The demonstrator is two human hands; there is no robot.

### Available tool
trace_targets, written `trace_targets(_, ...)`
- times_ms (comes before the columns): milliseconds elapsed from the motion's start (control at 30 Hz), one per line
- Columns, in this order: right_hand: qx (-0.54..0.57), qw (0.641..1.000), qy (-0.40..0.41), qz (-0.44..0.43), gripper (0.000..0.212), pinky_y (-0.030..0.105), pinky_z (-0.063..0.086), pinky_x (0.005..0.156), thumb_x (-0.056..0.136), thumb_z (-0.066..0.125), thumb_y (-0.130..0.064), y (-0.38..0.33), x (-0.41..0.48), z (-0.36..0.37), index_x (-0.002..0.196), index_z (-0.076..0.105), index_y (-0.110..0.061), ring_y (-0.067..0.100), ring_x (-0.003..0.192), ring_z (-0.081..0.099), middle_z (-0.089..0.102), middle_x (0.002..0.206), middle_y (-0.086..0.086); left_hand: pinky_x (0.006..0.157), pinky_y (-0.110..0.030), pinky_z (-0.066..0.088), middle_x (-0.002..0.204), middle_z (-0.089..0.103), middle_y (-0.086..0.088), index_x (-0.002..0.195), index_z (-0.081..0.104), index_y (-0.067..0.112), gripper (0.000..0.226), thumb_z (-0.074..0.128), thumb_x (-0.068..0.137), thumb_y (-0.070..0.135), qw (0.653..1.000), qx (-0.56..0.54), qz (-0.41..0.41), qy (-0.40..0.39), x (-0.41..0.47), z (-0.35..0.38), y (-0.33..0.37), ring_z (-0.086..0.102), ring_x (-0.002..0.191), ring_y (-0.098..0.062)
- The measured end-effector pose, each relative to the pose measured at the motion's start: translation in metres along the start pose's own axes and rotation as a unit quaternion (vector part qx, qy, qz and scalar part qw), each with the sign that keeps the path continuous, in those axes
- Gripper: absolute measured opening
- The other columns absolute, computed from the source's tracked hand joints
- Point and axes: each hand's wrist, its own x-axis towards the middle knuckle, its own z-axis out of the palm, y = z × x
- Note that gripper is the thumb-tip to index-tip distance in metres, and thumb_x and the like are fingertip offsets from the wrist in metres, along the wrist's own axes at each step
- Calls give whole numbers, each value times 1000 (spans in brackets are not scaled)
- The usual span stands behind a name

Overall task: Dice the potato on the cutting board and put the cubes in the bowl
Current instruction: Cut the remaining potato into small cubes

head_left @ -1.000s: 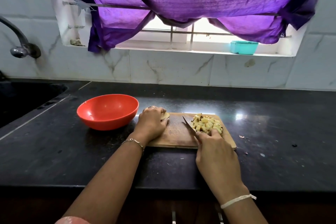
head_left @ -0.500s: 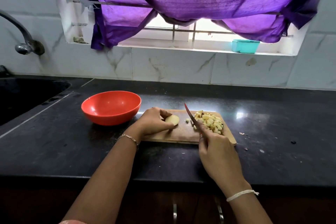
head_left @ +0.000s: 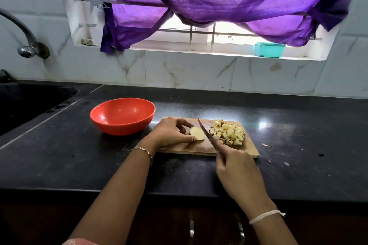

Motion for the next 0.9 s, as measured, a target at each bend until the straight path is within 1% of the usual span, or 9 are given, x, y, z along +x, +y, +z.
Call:
trace_targets(100,-12,1000,-4,-8,54,32,50,75,97,41,-26,0,-2,3,143,29,-53,16,91,61,66,102,-1,67,-16,39,92,67,9,112,69,33,49,82,67,47,1000,8,5,14,1,5,0,55,75,3)
trace_targets(167,-31,999,-3,-14,56,31,49,75,98,40,-26,0,-4,5,145,24,-51,15,93,61,65,103,-2,72,-20,42,93,67,12,110,69,35,51,82,64,52,1000,10,5,22,1,7,0,58,79,3)
trace_targets(300,-65,998,-1,-25,57,33,49,76,98,37,-25,0,-3,10,148,21,-46,17,98,60,63,107,-2,69,-19,41,90,67,15,106,71,35,46,82,65,52,999,16,6,32,3,8,1,56,74,5)
trace_targets(400,-82,996,0,-32,59,32,49,77,98,37,-22,0,-3,12,150,19,-43,16,100,60,63,109,-3,70,-21,40,87,67,17,105,71,34,43,81,66,51,999,17,4,33,3,9,1,53,73,6)
trace_targets(533,-109,993,-5,-47,61,30,48,76,98,38,-17,-1,-1,13,152,17,-37,16,101,60,62,111,-2,72,-22,41,84,67,19,104,71,32,43,82,66,48,1000,9,6,30,5,10,-1,52,75,6)
trace_targets(667,-154,986,-15,-66,61,31,48,77,98,34,-9,-6,0,14,153,17,-28,19,103,60,62,114,1,72,-21,41,86,68,16,103,72,31,43,83,65,46,1000,-5,2,19,8,10,-3,56,78,2)
trace_targets(800,-172,982,-19,-81,58,32,50,80,97,32,-3,-11,9,18,152,24,-19,21,106,61,60,123,3,73,-22,43,84,69,17,102,72,32,42,84,64,46,1000,-9,0,21,9,11,-4,55,75,4)
trace_targets(867,-175,981,-19,-83,59,31,50,81,97,35,-2,-13,15,19,152,23,-17,21,106,61,60,123,3,77,-25,46,83,69,18,99,72,34,43,83,61,51,1000,-4,0,19,9,13,-4,56,76,4)
trace_targets(900,-175,981,-21,-85,59,31,50,80,97,36,-3,-14,18,20,152,22,-17,21,106,61,61,122,4,80,-27,48,83,70,18,98,72,35,48,81,56,57,1000,-2,0,20,9,13,-4,58,77,2)
